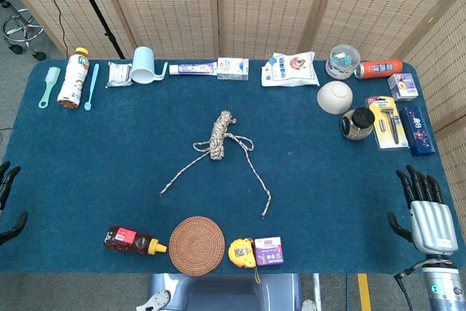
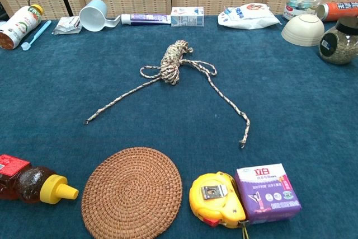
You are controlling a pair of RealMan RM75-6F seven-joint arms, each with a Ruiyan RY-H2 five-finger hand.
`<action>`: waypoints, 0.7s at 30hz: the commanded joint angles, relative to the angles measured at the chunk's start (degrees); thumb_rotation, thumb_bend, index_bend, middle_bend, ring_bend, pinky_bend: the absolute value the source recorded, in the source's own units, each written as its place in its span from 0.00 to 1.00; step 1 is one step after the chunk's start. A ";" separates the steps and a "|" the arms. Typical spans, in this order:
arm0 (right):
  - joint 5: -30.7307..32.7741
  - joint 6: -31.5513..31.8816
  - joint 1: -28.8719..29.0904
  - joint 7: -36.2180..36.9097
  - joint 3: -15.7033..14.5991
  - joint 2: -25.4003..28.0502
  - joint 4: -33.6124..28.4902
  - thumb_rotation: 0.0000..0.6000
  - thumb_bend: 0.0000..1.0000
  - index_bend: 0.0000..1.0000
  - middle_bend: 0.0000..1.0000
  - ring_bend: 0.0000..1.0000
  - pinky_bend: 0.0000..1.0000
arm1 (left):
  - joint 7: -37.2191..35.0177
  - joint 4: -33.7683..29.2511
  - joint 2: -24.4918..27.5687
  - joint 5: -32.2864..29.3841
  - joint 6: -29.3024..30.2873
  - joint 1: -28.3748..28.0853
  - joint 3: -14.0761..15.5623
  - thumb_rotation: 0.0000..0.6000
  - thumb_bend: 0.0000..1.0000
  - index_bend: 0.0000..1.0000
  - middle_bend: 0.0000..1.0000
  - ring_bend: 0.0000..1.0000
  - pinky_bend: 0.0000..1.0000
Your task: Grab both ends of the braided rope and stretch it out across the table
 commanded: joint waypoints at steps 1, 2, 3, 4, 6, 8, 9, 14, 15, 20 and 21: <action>0.03 -0.10 0.05 0.14 0.05 -0.06 0.08 1.00 0.36 0.00 0.00 0.00 0.00 | 0.14 -0.02 -0.06 -0.15 -0.34 -0.14 0.00 1.00 0.35 0.00 0.00 0.00 0.00; 0.07 -0.16 0.07 0.23 0.08 -0.07 0.12 1.00 0.36 0.00 0.00 0.00 0.00 | 0.17 -0.02 -0.09 -0.22 -0.47 -0.20 -0.04 1.00 0.35 0.00 0.00 0.00 0.00; 0.09 -0.18 0.08 0.25 0.11 -0.08 0.15 1.00 0.36 0.00 0.00 0.00 0.00 | 0.18 -0.02 -0.11 -0.26 -0.50 -0.24 -0.09 1.00 0.35 0.00 0.00 0.00 0.00; 0.10 -0.20 0.09 0.26 0.13 -0.06 0.17 1.00 0.36 0.00 0.00 0.00 0.00 | 0.21 -0.03 -0.15 -0.29 -0.49 -0.27 -0.15 1.00 0.35 0.00 0.00 0.00 0.00; -0.09 -0.10 0.06 0.35 0.13 0.00 0.18 1.00 0.36 0.00 0.00 0.00 0.00 | 0.22 -0.10 -0.22 -0.27 -0.32 -0.31 -0.33 1.00 0.35 0.00 0.00 0.00 0.00; -0.55 0.08 0.04 0.73 0.10 0.11 0.18 1.00 0.36 0.00 0.00 0.00 0.00 | 0.25 -0.20 -0.20 -0.08 -0.11 -0.30 -0.41 1.00 0.35 0.00 0.00 0.00 0.00; -0.82 0.24 0.00 1.02 0.10 0.15 0.22 1.00 0.36 0.00 0.00 0.00 0.00 | 0.24 -0.24 -0.17 0.01 -0.04 -0.27 -0.40 1.00 0.35 0.00 0.00 0.00 0.00; -1.66 0.68 -0.11 2.28 0.13 0.50 0.46 1.00 0.36 0.00 0.00 0.00 0.00 | -0.13 -0.49 0.22 0.26 0.25 -0.07 -0.34 1.00 0.35 0.00 0.00 0.00 0.00; -1.82 0.63 -0.04 2.52 0.17 0.62 0.41 1.00 0.36 0.00 0.00 0.00 0.00 | -0.28 -0.54 0.33 0.22 0.40 -0.03 -0.43 1.00 0.35 0.00 0.00 0.00 0.00; -2.89 -0.41 0.92 3.83 0.39 1.26 0.17 1.00 0.36 0.02 0.01 0.01 0.01 | -0.42 -0.66 0.89 0.32 0.72 -0.19 -0.89 1.00 0.35 0.00 0.00 0.00 0.00; -3.44 -0.78 1.37 4.24 0.49 1.36 0.21 1.00 0.36 0.05 0.03 0.03 0.03 | -0.42 -0.67 1.05 0.36 0.73 -0.26 -0.98 1.00 0.35 0.00 0.00 0.00 0.00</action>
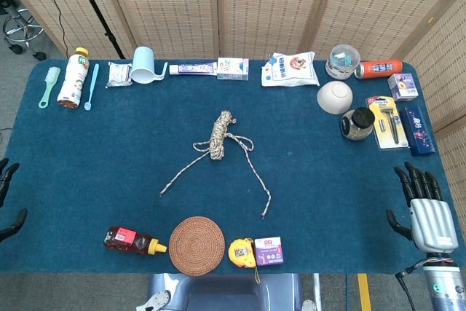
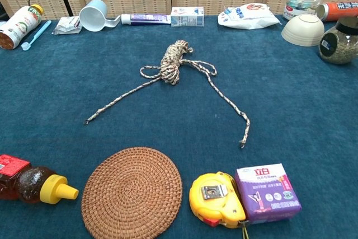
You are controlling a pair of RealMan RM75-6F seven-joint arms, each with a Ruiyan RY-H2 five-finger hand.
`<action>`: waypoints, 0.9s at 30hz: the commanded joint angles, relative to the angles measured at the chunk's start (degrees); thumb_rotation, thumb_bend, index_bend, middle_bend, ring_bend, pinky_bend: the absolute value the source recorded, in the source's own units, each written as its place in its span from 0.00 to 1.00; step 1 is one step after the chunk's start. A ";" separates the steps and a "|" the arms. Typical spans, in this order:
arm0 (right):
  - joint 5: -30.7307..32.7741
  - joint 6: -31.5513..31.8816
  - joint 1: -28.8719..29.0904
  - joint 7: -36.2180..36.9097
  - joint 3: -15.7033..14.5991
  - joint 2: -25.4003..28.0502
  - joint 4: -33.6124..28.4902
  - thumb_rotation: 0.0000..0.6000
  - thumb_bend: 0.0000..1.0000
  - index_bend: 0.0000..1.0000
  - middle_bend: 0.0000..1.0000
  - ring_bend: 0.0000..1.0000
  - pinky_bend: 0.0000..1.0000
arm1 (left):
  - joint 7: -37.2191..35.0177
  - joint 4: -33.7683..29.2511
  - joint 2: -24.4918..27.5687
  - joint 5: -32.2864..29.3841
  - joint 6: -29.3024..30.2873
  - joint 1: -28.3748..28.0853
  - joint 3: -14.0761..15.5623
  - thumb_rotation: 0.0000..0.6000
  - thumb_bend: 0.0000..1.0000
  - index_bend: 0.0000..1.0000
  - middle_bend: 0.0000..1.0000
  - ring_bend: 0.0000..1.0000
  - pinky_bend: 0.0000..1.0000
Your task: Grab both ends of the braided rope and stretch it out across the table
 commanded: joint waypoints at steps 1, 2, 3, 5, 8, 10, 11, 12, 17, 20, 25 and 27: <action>-1.02 -0.81 0.93 0.78 0.24 0.28 0.12 1.00 0.36 0.08 0.05 0.05 0.05 | -0.03 -0.04 0.32 0.09 -0.01 -0.15 -0.17 1.00 0.35 0.00 0.00 0.00 0.00; -1.35 -1.08 1.26 0.90 0.33 0.29 0.27 1.00 0.36 0.10 0.06 0.06 0.07 | 0.02 -0.02 0.47 0.14 -0.13 -0.26 -0.21 1.00 0.35 0.00 0.00 0.00 0.00; -1.72 -1.45 1.74 1.07 0.49 0.24 0.50 1.00 0.36 0.12 0.07 0.07 0.08 | 0.11 0.02 0.69 0.17 -0.37 -0.42 -0.25 1.00 0.35 0.00 0.00 0.00 0.00; -2.22 -2.18 2.51 1.56 0.71 0.16 0.67 1.00 0.36 0.16 0.08 0.09 0.09 | 0.28 0.03 0.95 0.25 -0.60 -0.62 -0.31 1.00 0.35 0.00 0.00 0.00 0.00; -3.13 -4.06 4.27 3.35 1.14 0.07 0.80 1.00 0.36 0.23 0.09 0.09 0.09 | 0.54 -0.17 1.46 0.47 -0.80 -0.92 -0.46 1.00 0.35 0.00 0.00 0.00 0.00; -3.99 -5.65 5.77 4.71 1.44 -0.05 0.99 1.00 0.36 0.28 0.09 0.08 0.07 | 0.74 -0.31 1.78 0.48 -0.80 -1.07 -0.64 1.00 0.35 0.00 0.00 0.00 0.00; -4.46 -6.75 6.73 5.25 1.56 -0.15 1.21 1.00 0.36 0.30 0.09 0.07 0.06 | 0.85 -0.43 1.96 0.43 -0.85 -1.14 -0.70 1.00 0.35 0.00 0.00 0.00 0.00; -4.81 -7.60 7.44 5.57 1.62 -0.23 1.32 1.00 0.36 0.32 0.09 0.06 0.03 | 0.93 -0.50 2.12 0.42 -0.84 -1.20 -0.78 1.00 0.35 0.00 0.00 0.00 0.00; -6.58 -12.86 12.02 7.70 2.11 -1.30 1.93 1.00 0.36 0.39 0.10 0.03 0.00 | 1.45 -1.02 3.27 0.16 -0.80 -1.51 -1.27 1.00 0.35 0.00 0.00 0.00 0.00; -7.82 -16.31 15.20 8.33 2.32 -2.58 2.65 1.00 0.36 0.41 0.10 0.01 0.00 | 1.63 -1.56 4.13 0.09 -0.33 -1.71 -1.84 1.00 0.35 0.00 0.00 0.00 0.00; -9.05 -20.66 19.26 8.47 2.44 -4.81 3.91 1.00 0.37 0.43 0.12 0.01 0.00 | 1.60 -2.28 5.20 -0.03 -0.46 -1.98 -2.16 1.00 0.35 0.00 0.00 0.00 0.00; -9.48 -22.11 20.76 7.92 2.42 -5.97 4.84 1.00 0.37 0.43 0.12 0.01 0.00 | 1.45 -2.48 5.46 -0.11 -0.88 -2.11 -2.07 1.00 0.35 0.00 0.00 0.00 0.00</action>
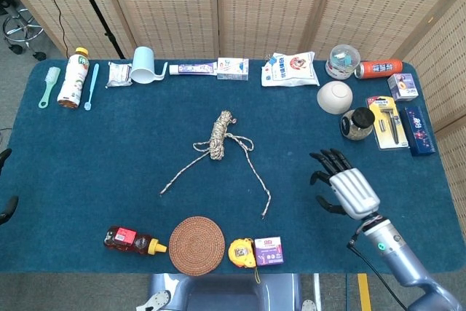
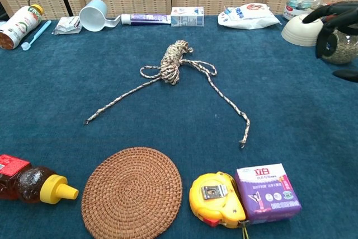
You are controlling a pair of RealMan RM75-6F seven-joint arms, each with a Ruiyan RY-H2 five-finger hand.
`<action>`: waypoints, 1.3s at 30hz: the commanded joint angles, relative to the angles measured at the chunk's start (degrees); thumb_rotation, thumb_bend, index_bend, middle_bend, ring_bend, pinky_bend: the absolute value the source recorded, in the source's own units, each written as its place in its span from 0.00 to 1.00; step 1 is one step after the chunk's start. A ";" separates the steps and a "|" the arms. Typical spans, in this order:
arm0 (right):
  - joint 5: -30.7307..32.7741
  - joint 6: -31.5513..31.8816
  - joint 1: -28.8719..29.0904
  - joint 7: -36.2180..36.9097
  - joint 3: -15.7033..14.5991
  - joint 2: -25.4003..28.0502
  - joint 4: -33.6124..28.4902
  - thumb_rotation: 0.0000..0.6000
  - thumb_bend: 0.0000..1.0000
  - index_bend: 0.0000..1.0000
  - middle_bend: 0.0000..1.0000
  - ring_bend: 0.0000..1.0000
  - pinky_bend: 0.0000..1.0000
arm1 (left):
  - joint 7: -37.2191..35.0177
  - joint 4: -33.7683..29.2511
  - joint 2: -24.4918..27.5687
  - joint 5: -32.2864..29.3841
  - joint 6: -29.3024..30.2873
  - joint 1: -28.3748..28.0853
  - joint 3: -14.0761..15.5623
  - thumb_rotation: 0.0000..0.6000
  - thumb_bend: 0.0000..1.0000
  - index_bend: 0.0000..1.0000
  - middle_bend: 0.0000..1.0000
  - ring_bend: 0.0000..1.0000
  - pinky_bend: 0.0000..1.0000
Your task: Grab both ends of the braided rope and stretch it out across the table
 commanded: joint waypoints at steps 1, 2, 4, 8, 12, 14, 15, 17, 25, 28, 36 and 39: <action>-0.93 -2.42 2.43 -0.54 0.05 -2.08 1.54 1.00 0.37 0.44 0.13 0.01 0.00 | -0.21 -0.27 0.29 -0.13 -0.49 -0.16 0.09 1.00 0.35 0.00 0.00 0.00 0.00; -1.03 -3.18 3.19 -0.66 -0.02 -2.85 1.98 1.00 0.37 0.44 0.13 0.01 0.00 | -0.30 -0.34 0.32 -0.21 -0.63 -0.17 0.15 1.00 0.35 0.00 0.00 0.00 0.00; -1.21 -4.40 4.36 -0.96 -0.23 -4.04 2.87 1.00 0.37 0.44 0.13 0.01 0.00 | -0.38 -0.38 0.29 -0.41 -0.85 -0.17 0.24 1.00 0.35 0.00 0.00 0.00 0.00; -1.73 -6.76 6.48 -1.76 -0.86 -6.32 4.84 1.00 0.37 0.44 0.14 0.01 0.00 | -0.30 -0.41 0.14 -0.65 -1.13 -0.22 0.33 1.00 0.35 0.00 0.00 0.00 0.00; -2.09 -8.52 8.40 -2.98 -1.37 -8.93 7.68 1.00 0.37 0.44 0.14 0.01 0.00 | -0.28 -0.37 0.05 -0.67 -1.40 -0.28 0.47 1.00 0.35 0.00 0.00 0.00 0.00; -2.26 -9.25 9.25 -3.15 -1.68 -10.20 9.01 1.00 0.37 0.44 0.14 0.01 0.00 | -0.32 -0.30 0.10 -0.74 -1.57 -0.30 0.56 1.00 0.35 0.00 0.00 0.00 0.00; -2.34 -9.45 9.57 -3.21 -1.77 -10.67 9.57 1.00 0.37 0.44 0.14 0.01 0.00 | -0.39 -0.27 0.12 -0.79 -1.56 -0.28 0.55 1.00 0.35 0.00 0.00 0.00 0.00; -2.57 -10.06 10.38 -3.15 -2.09 -11.81 10.86 1.00 0.37 0.45 0.14 0.01 0.00 | -0.57 -0.24 0.17 -0.95 -1.47 -0.21 0.53 1.00 0.35 0.00 0.00 0.00 0.00; -4.08 -11.21 13.05 -1.89 -3.11 -15.55 15.68 1.00 0.37 0.45 0.15 0.01 0.00 | -1.23 0.01 0.42 -1.12 -2.05 -0.02 1.06 1.00 0.35 0.00 0.00 0.00 0.00; -4.95 -11.48 14.19 -1.16 -3.63 -17.01 17.46 1.00 0.37 0.46 0.15 0.00 0.00 | -1.48 0.04 0.54 -1.32 -1.93 0.14 1.09 1.00 0.35 0.00 0.00 0.00 0.00; -5.95 -12.12 16.68 1.25 -4.97 -19.99 21.53 1.00 0.37 0.47 0.16 0.00 0.00 | -1.60 -0.03 0.97 -1.45 -1.79 0.54 1.43 1.00 0.35 0.00 0.00 0.00 0.00; -6.05 -12.08 17.08 1.66 -5.22 -20.52 22.37 1.00 0.37 0.47 0.16 0.00 0.00 | -1.62 0.06 1.00 -1.51 -1.75 0.65 1.52 1.00 0.35 0.00 0.00 0.00 0.00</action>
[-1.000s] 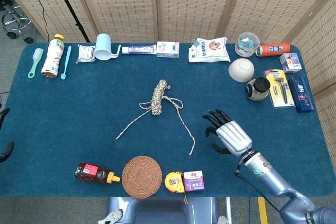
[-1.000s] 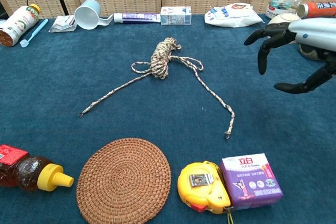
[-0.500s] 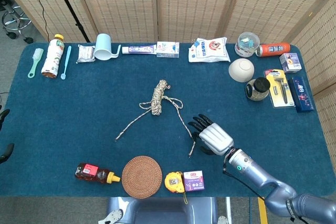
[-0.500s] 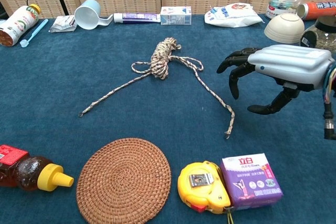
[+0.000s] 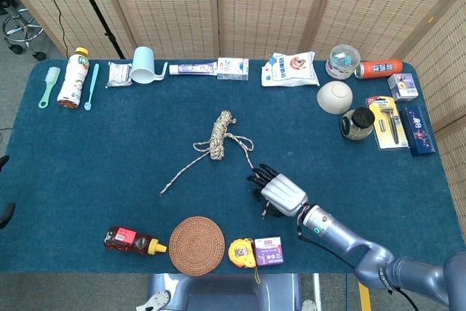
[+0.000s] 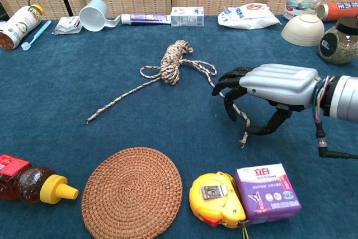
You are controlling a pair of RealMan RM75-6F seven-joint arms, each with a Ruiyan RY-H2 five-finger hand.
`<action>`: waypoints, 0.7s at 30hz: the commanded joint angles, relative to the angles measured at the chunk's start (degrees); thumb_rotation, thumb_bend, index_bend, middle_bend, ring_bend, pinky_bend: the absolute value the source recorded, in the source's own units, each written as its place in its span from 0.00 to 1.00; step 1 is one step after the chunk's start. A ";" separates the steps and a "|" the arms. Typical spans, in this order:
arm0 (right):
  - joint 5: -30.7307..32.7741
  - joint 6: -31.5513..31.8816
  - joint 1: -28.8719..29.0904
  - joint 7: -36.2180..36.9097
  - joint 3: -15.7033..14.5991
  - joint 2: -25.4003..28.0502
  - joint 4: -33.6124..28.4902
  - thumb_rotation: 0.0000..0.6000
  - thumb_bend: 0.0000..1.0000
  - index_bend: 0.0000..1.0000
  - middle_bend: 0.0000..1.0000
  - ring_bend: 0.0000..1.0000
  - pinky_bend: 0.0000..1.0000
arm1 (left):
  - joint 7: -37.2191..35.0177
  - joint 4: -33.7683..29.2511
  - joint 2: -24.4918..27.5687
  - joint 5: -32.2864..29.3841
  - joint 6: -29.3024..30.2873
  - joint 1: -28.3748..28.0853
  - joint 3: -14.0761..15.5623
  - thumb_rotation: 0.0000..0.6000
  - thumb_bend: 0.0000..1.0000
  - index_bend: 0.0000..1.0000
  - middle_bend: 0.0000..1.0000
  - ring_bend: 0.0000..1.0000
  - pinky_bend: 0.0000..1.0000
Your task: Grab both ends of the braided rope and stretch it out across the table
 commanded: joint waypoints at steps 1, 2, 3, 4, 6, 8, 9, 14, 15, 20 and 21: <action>-0.12 0.00 0.37 0.33 -0.28 -0.48 0.72 1.00 0.37 0.47 0.16 0.00 0.00 | -0.01 0.09 0.00 -0.11 0.02 0.12 0.09 1.00 0.35 0.00 0.00 0.00 0.00; -0.14 -0.06 0.53 0.39 -0.41 -0.67 1.10 1.00 0.37 0.47 0.16 0.01 0.00 | -0.08 0.11 0.00 -0.18 -0.03 0.15 0.12 1.00 0.35 0.00 0.00 0.00 0.00; -0.16 -0.13 0.67 0.45 -0.55 -0.82 1.45 1.00 0.37 0.47 0.16 0.01 0.00 | -0.11 0.15 -0.01 -0.24 -0.07 0.16 0.15 1.00 0.35 0.00 0.00 0.00 0.00; -0.17 -0.19 0.85 0.57 -0.75 -1.01 1.90 1.00 0.37 0.47 0.16 0.01 0.00 | -0.08 0.21 -0.02 -0.28 -0.10 0.17 0.16 1.00 0.35 0.00 0.00 0.00 0.00; -0.13 -0.26 1.03 0.83 -1.04 -1.19 2.40 1.00 0.37 0.47 0.16 0.01 0.00 | -0.05 0.24 -0.03 -0.31 -0.08 0.18 0.16 1.00 0.35 0.00 0.00 0.00 0.00; -0.09 -0.28 1.21 1.10 -1.39 -1.36 2.88 1.00 0.37 0.47 0.16 0.01 0.00 | -0.02 0.26 -0.06 -0.36 -0.15 0.18 0.18 1.00 0.35 0.00 0.00 0.00 0.00; -0.05 -0.27 1.26 1.22 -1.52 -1.42 3.02 1.00 0.37 0.47 0.16 0.01 0.00 | 0.02 0.26 -0.06 -0.37 -0.19 0.18 0.21 1.00 0.35 0.00 0.00 0.00 0.00; 0.24 -0.35 1.47 1.71 -2.25 -1.64 3.68 1.00 0.38 0.48 0.16 0.02 0.00 | 0.05 0.24 -0.12 -0.42 -0.25 0.18 0.24 1.00 0.35 0.00 0.00 0.00 0.00; 0.33 -0.30 1.47 1.91 -2.44 -1.65 3.77 1.00 0.38 0.48 0.17 0.02 0.00 | 0.05 0.27 -0.14 -0.43 -0.21 0.21 0.25 1.00 0.35 0.00 0.00 0.00 0.00; 0.59 0.05 1.36 1.99 -3.08 -1.47 4.13 1.00 0.37 0.49 0.17 0.02 0.00 | -0.03 0.36 -0.20 -0.55 -0.15 0.21 0.17 1.00 0.35 0.00 0.00 0.00 0.00; 0.59 0.14 1.36 1.86 -3.16 -1.40 4.17 1.00 0.38 0.49 0.17 0.02 0.00 | -0.02 0.37 -0.22 -0.54 -0.15 0.19 0.16 1.00 0.35 0.00 0.00 0.00 0.00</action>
